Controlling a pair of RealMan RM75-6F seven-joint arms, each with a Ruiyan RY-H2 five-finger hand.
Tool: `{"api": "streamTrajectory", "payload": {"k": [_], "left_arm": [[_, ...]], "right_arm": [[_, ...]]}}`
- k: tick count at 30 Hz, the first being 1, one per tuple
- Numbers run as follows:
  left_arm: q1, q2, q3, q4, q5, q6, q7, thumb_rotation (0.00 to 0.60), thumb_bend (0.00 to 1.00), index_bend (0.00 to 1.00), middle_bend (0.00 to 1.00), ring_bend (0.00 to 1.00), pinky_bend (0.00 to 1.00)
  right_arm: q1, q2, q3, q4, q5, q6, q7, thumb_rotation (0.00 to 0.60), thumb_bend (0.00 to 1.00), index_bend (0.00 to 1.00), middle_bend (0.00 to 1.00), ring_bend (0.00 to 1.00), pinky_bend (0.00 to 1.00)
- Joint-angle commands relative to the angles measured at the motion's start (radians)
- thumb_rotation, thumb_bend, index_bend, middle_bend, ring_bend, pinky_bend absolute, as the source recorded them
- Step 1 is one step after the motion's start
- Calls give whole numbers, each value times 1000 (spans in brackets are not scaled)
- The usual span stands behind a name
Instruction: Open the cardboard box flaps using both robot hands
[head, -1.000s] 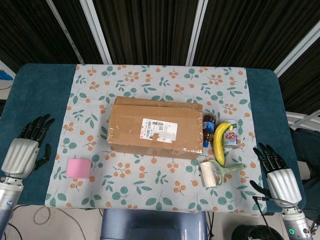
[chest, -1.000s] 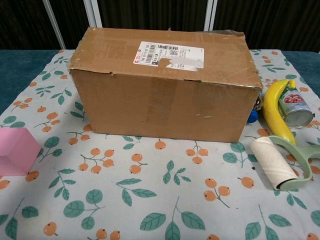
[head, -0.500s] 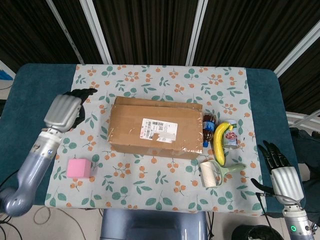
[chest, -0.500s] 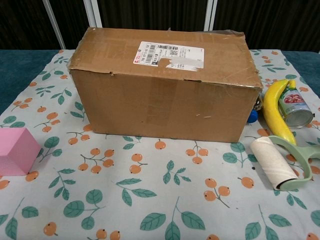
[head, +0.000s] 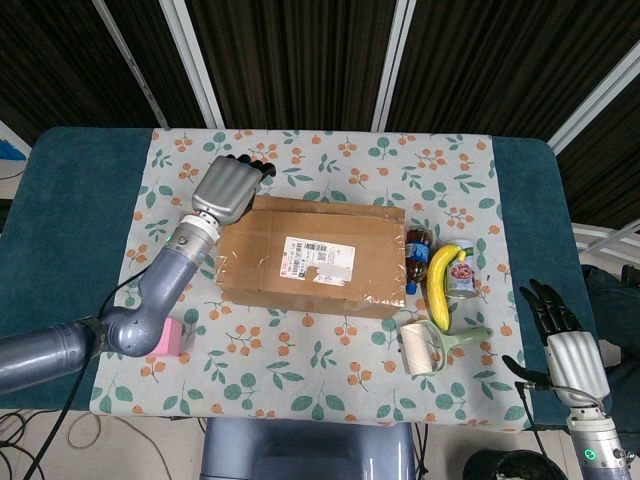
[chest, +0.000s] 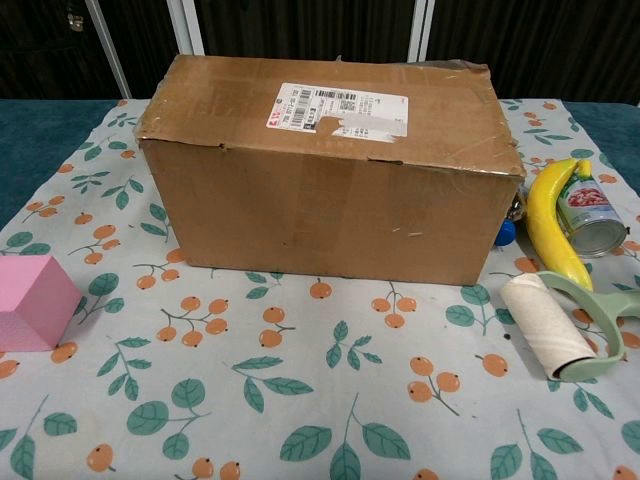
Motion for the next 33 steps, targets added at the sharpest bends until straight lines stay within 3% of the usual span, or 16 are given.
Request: {"api": "streamTrajectory", "payload": {"k": [1,20,33], "left_arm": [[-49,-33,28,39,-56,-34,23,600,1000,311,394,304,413],[-146,-67,125,57,-179,-38,3,600,1000,388,509,404,496],[-139,39,118,-95,-178,-24,-82,600,1000,437,585,480,561]], "right_arm": [[1,0,1,-1,2,-2,5,600,203,0,0,16,229],[2,2,5,-5,13,-12,19,600,212,0,0,16,229],[3,-1,2,-6,9,-13,11,600,236,0,0,16,229]]}}
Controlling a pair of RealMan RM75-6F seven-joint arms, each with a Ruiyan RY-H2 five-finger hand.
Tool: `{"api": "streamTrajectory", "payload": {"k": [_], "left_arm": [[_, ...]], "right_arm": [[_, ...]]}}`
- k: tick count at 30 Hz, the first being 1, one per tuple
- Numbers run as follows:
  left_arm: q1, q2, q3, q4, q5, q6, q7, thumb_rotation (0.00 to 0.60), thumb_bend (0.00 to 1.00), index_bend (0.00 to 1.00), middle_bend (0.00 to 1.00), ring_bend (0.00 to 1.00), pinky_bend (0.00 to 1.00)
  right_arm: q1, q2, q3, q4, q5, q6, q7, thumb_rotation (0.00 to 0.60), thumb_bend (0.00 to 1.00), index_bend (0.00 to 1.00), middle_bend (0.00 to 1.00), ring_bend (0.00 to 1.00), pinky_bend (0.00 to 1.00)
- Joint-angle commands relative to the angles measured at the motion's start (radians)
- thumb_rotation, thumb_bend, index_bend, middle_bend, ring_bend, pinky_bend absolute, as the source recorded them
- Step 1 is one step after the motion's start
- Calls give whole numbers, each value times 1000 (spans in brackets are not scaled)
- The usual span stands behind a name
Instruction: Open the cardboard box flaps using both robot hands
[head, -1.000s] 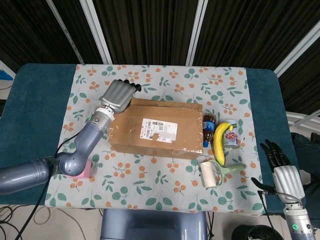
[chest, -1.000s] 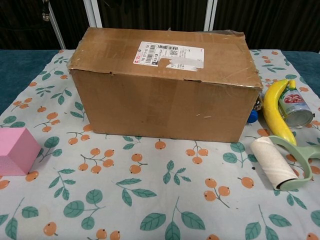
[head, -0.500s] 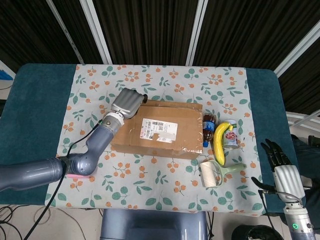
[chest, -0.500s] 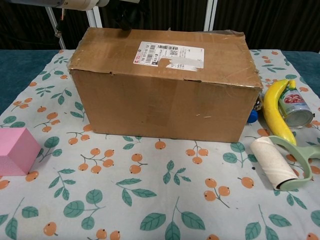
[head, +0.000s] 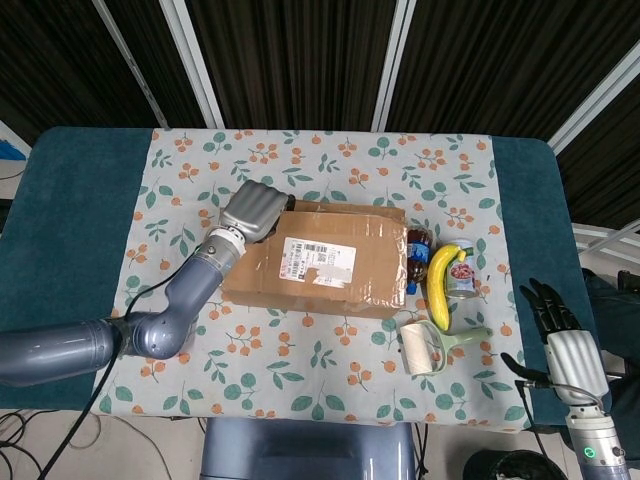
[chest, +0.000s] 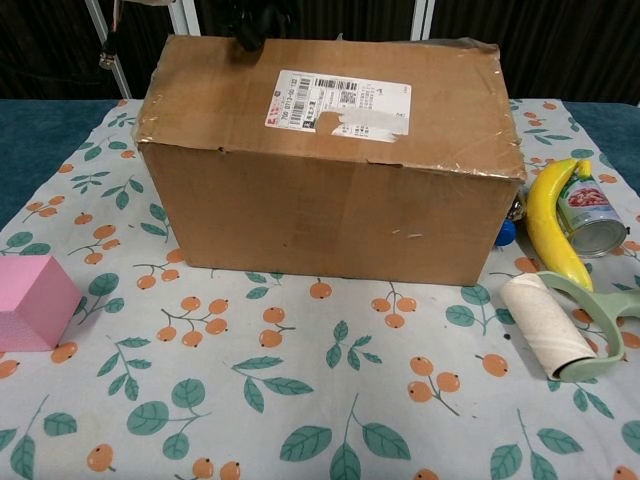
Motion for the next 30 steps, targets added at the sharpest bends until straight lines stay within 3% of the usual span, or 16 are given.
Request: {"api": "streamTrajectory", "payload": {"k": [1,14,30], "left_arm": [[6,38,-1,-53,4,7,-28,600,1000,437,585,480,561],[40,177,-84,-280,-33,29,-209,600,1000,435,584,480,561],[13,310,-139,-453,-128,-8,-343,600,1000,432,582,478,560]], "right_arm": [[0,-1,0,0,-1,0,-3,600,237,0,0,16,229],[1,-2,-3,2,-6,-1,-11,600,240,0,0,16,229],[1,-1,-6,3,-11,0,-9,600,240,0,0,16,229]]}}
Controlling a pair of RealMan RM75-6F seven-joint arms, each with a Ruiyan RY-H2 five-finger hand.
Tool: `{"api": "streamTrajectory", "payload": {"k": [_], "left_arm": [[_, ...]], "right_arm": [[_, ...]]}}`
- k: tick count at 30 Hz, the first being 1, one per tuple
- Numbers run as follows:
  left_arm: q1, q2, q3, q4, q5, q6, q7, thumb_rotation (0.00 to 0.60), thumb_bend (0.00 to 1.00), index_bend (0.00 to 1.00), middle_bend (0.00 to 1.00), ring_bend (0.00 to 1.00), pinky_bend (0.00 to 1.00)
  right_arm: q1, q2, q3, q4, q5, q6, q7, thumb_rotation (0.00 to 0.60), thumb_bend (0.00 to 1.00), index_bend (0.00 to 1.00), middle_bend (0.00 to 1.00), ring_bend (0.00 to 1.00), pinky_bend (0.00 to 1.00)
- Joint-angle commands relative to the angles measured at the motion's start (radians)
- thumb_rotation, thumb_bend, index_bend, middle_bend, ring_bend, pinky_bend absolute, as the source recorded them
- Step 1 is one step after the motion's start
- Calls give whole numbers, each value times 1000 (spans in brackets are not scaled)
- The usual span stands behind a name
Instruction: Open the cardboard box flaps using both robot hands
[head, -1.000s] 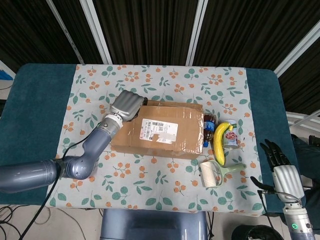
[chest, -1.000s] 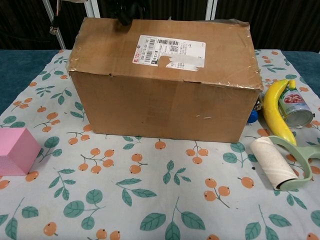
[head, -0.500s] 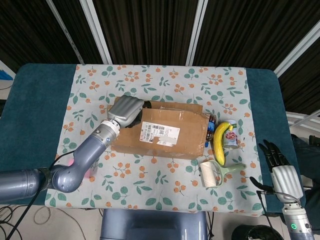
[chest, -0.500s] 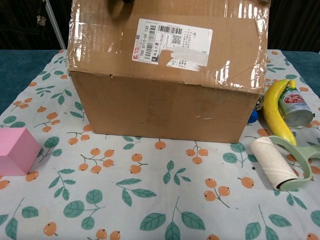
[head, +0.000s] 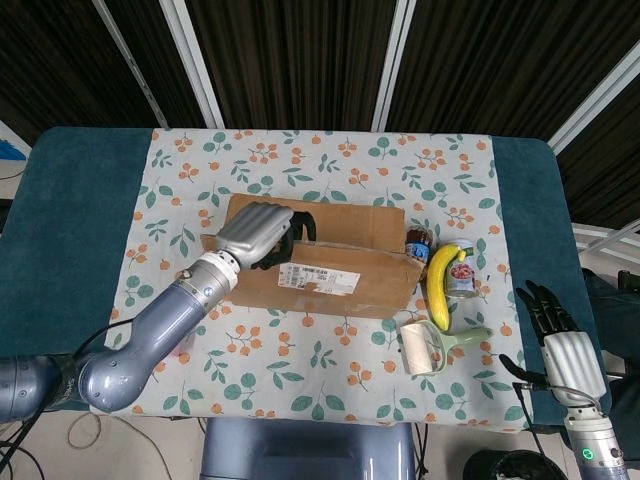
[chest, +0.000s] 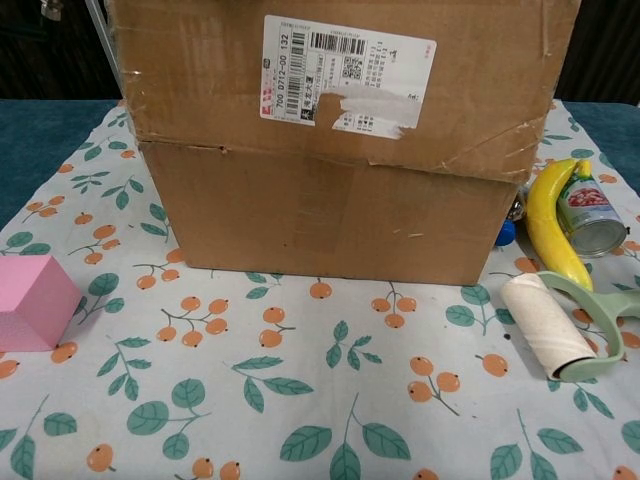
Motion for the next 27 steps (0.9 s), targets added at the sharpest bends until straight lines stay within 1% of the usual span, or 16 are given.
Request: {"api": "streamTrajectory", "payload": {"k": [1,7,14,17,20,22,24,27], "left_arm": [[-7,23,-8,-32,-8,-12,-23,600,1000,432,582,478,560],[-11,68,-24,-94,-43,-55,-84,600,1000,425,575,475,557],[-23,153,-30,-164,-93,-166,-169,600,1000,419,571,470,553],[-23,187,-24,-182,-93,-214,-194,600,1000,415,568,467,548],[-17,211,-13,-192,-68,-237,-213,600,989,407,562,461,543],[-10,218,-9,-195,-53,-237,-226,600,925,393,545,445,529],[-1,220,-3,-194,-31,-226,-240,600,786,355,497,395,475],[15,205,21,-182,19,-159,-231,600,527,269,368,266,340]], "right_arm": [[0,0,0,-1,0,-1,0,600,240,0,0,16,229],[0,0,-1,-2,-2,0,-2,600,240,0,0,16,229],[-1,1,-3,-3,-4,1,-2,600,240,0,0,17,229],[-1,1,-3,-3,-4,2,-2,600,240,0,0,16,229],[-1,2,-3,-4,-4,2,-3,600,239,0,0,16,229],[-1,1,-3,-4,-4,2,-4,600,240,0,0,16,229],[-1,1,-3,-4,-4,2,-4,600,240,0,0,16,229],[-1,1,-2,-5,-2,1,-5,600,240,0,0,17,229]]}}
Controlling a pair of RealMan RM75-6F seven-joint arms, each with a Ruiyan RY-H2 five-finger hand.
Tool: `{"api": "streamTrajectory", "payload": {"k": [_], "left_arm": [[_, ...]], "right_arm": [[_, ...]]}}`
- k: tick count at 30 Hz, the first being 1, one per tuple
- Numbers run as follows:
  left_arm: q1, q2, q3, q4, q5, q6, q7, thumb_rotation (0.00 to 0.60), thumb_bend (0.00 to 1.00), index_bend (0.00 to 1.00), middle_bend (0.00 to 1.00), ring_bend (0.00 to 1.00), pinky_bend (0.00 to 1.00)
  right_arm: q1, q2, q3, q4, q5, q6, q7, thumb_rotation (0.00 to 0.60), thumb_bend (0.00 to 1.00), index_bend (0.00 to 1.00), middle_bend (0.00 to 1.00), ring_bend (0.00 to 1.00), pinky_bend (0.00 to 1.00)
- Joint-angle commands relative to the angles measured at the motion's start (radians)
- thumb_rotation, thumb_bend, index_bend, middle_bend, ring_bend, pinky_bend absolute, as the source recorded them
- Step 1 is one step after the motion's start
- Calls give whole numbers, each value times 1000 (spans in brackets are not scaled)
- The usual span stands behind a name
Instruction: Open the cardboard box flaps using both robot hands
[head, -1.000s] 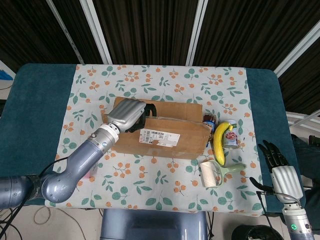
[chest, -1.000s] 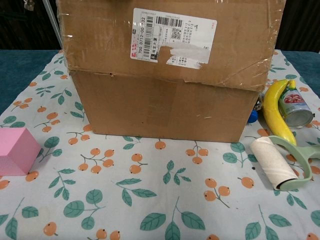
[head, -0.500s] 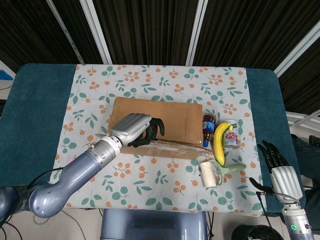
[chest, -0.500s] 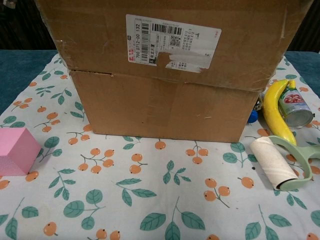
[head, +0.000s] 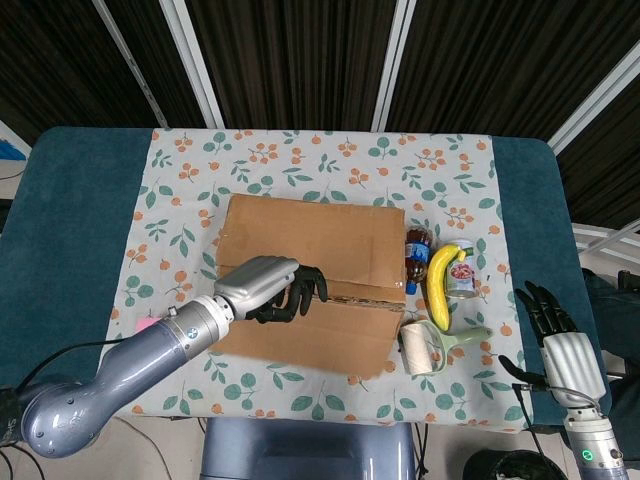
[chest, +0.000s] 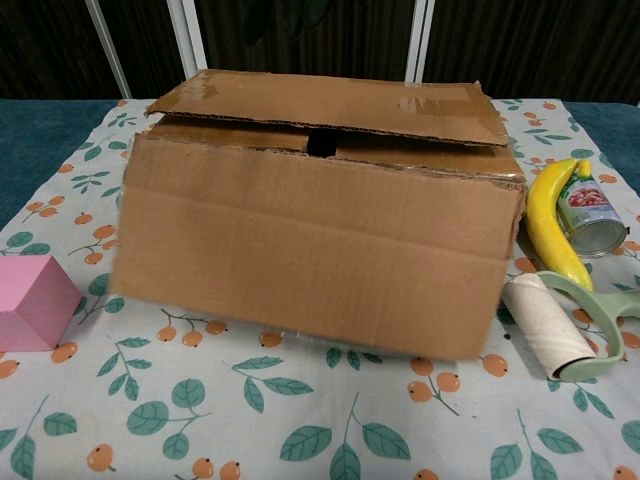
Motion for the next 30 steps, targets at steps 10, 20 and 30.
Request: {"api": "streamTrajectory", "payload": {"k": [10,20,30], "left_arm": [[10,-232,171,133,197,437,265,600,164,5,1,0,126],[-1,-458,247,295,277,570,455,600,133,0,0,0,106],[8,-587,252,414,278,553,516,600,133,0,0,0,105]], "right_arm": [[2,0,2,-4,7,-7,0,600,240,0,0,16,229],[2,4,5,-7,17,-12,11,600,240,0,0,16,229],[3,6,10,-8,28,-17,21,600,240,0,0,16,229]]}}
